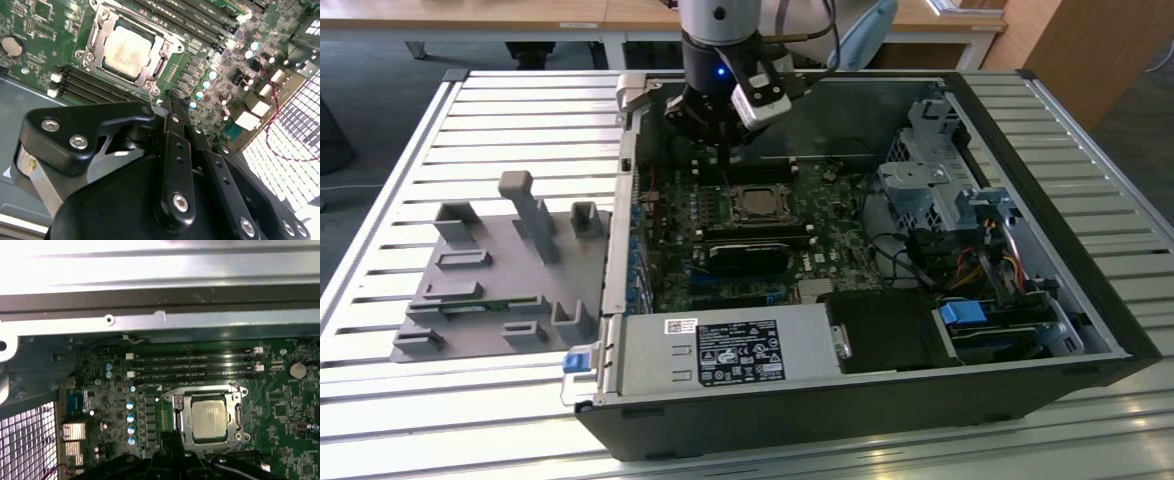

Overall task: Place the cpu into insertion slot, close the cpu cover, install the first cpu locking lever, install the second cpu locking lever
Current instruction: 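Install the first cpu locking lever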

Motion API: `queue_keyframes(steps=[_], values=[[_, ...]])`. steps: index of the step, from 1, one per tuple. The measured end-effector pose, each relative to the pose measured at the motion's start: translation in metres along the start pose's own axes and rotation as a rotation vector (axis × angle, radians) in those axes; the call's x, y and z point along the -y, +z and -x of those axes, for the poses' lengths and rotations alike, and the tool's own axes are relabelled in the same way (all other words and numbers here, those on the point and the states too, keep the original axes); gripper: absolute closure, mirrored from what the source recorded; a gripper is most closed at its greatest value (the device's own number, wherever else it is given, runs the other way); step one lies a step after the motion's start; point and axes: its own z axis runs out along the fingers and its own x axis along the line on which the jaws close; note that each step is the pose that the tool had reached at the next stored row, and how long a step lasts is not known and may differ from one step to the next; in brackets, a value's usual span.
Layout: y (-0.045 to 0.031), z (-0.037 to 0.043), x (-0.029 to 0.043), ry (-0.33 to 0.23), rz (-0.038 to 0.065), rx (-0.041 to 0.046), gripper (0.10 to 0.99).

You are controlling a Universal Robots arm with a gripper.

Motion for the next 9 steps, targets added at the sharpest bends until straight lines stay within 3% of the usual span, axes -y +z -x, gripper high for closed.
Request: queue_keyframes(steps=[9], values=[[0.0016,-0.0006,0.0001,0.000,0.000,0.0000,0.980]])
